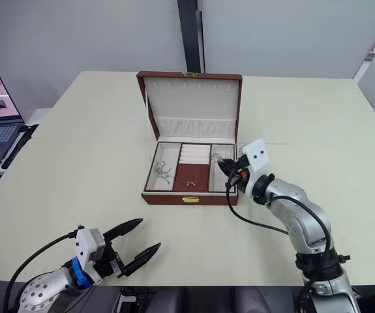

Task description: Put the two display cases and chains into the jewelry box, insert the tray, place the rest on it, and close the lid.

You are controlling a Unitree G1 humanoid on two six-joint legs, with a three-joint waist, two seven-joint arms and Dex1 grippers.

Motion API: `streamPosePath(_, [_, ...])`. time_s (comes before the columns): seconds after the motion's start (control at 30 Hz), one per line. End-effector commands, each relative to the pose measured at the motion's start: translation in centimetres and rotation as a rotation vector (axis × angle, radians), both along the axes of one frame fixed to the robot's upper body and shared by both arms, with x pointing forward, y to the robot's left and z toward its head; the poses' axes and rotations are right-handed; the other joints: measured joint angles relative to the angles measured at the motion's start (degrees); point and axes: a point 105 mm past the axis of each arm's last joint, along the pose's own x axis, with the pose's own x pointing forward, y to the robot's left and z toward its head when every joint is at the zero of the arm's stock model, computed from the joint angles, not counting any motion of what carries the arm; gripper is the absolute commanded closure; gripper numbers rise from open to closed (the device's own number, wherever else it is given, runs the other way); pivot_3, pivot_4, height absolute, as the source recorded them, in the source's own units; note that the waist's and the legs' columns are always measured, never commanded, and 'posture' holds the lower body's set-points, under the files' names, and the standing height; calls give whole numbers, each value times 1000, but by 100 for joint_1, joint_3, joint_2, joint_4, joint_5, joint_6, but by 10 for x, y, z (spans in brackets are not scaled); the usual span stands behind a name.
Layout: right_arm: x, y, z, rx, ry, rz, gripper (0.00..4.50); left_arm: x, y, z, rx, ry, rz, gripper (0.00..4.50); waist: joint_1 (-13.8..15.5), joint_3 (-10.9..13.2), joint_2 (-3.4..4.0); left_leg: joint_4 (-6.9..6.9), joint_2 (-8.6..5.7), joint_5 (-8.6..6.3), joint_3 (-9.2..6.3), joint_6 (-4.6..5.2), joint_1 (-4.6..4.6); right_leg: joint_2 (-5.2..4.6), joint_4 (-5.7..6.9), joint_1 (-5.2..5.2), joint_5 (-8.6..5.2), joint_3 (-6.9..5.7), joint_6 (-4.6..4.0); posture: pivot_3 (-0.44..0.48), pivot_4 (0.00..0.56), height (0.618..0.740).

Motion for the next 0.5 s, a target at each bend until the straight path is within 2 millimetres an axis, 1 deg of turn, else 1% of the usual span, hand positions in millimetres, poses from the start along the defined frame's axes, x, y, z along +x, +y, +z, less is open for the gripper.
streamPosePath(0.03, [0,3,12,5,-49,7,4383,0,-3,18,-23,-55,-2,0,-2,0,0,0,0,0,0,0,0,0,0,0,0,-1,0,0,150,740])
streamPosePath(0.13, [0,1,10,6,-40,-2,4383,3,-6,29,-37,-79,-4,0,-4,0,0,-1,2,0,0,0,0,2,0,-1,0,0,0,0,150,740])
streamPosePath(0.2, [0,-1,9,6,-36,-4,3669,4,-7,33,-35,-82,-7,0,-4,0,0,-1,1,0,-1,0,0,2,1,-2,0,0,0,0,150,740])
streamPosePath(0.23, [-1,-1,9,6,-35,-5,3501,5,-8,35,-34,-82,-8,0,-4,0,0,0,2,0,-1,0,0,2,1,-1,0,0,0,0,150,740])
streamPosePath(0.3, [-1,-2,8,9,-32,-7,3018,7,-10,38,-29,-80,-10,0,-4,0,0,0,0,0,0,0,0,2,1,-1,0,1,0,0,150,740])
streamPosePath(0.47, [-1,-4,11,23,-38,-11,1603,10,-13,44,-23,-74,-14,0,-4,0,0,-1,1,0,1,0,-1,2,1,-3,0,1,0,0,150,740])
streamPosePath(0.5, [-1,-5,12,27,-40,-10,1378,11,-14,45,-22,-73,-14,0,-4,0,0,-1,1,0,0,0,-1,3,1,-3,0,0,0,0,150,740])
